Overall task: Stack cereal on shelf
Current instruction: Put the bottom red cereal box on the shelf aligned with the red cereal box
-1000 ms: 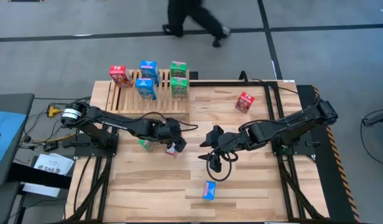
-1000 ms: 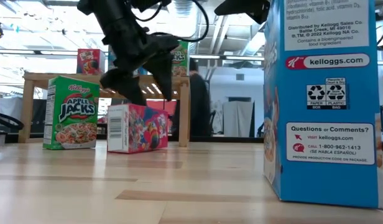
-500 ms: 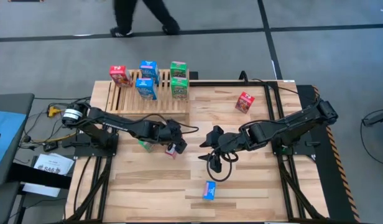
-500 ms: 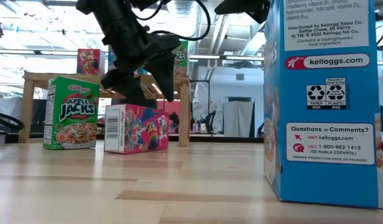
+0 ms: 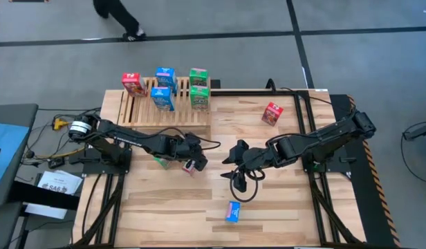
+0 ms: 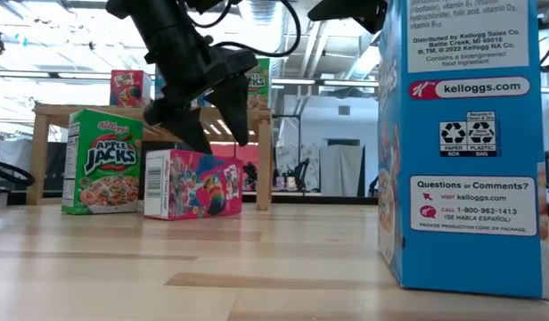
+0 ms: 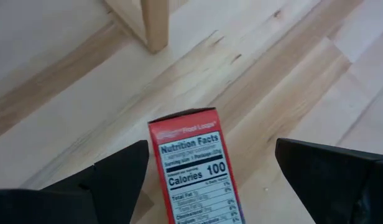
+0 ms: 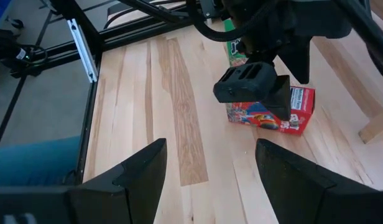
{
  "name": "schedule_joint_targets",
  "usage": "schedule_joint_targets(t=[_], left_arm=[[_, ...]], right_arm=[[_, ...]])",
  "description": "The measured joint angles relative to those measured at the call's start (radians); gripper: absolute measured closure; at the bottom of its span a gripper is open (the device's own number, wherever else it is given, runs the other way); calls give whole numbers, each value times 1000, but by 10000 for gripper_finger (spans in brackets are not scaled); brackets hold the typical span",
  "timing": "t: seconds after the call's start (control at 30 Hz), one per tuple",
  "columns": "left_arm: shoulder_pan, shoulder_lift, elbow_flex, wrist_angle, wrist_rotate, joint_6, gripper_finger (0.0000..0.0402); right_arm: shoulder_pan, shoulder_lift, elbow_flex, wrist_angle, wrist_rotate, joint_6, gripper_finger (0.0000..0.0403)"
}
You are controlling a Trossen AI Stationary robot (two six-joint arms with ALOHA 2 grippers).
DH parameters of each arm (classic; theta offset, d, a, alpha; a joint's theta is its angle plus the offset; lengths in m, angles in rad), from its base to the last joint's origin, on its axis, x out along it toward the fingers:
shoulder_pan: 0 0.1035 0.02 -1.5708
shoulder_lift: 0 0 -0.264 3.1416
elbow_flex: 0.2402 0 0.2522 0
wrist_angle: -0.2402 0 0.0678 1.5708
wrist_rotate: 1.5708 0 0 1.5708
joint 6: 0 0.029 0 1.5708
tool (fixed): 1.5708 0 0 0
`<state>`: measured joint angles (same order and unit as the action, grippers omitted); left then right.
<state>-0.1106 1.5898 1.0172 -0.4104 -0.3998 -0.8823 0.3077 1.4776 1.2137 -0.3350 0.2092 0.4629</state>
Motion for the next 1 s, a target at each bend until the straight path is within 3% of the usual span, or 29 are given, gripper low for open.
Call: schedule_joint_targets(t=[1.0], left_arm=[[0, 50, 1, -25, 36, -25, 61]], right_arm=[[0, 0, 1, 1, 0, 0, 131]])
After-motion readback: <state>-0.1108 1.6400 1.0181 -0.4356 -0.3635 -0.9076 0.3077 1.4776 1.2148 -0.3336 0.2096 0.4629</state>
